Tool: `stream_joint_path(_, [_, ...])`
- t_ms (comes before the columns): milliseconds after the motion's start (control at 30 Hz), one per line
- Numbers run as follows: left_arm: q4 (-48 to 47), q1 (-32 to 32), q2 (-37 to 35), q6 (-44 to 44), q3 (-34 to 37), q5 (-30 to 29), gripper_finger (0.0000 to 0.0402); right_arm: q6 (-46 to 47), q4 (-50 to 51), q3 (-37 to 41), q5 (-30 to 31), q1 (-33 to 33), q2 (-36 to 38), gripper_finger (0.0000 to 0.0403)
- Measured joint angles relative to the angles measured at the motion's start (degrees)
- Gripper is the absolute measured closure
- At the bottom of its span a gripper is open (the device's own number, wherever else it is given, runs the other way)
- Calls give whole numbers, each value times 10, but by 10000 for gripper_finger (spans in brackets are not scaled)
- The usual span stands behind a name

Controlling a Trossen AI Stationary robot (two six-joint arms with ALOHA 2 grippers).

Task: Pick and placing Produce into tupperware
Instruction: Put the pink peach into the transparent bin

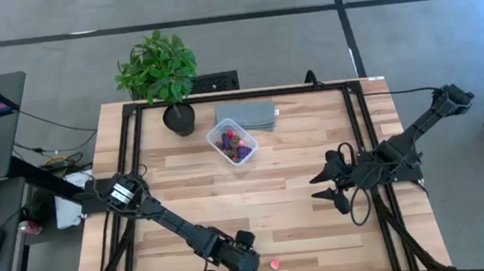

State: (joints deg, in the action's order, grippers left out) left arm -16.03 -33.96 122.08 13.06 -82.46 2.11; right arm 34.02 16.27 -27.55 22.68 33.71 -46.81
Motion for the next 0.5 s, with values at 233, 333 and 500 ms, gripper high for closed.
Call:
stream_joint_path(233, [0,-1,0,1,0,-4,166,0,0,0,0,0,0,155])
stream_joint_path(333, [0,-1,0,2,0,-4,175,0,0,0,0,0,0,155])
stream_joint_path(500, [0,-1,0,2,0,4,205,0,0,0,0,0,0,155])
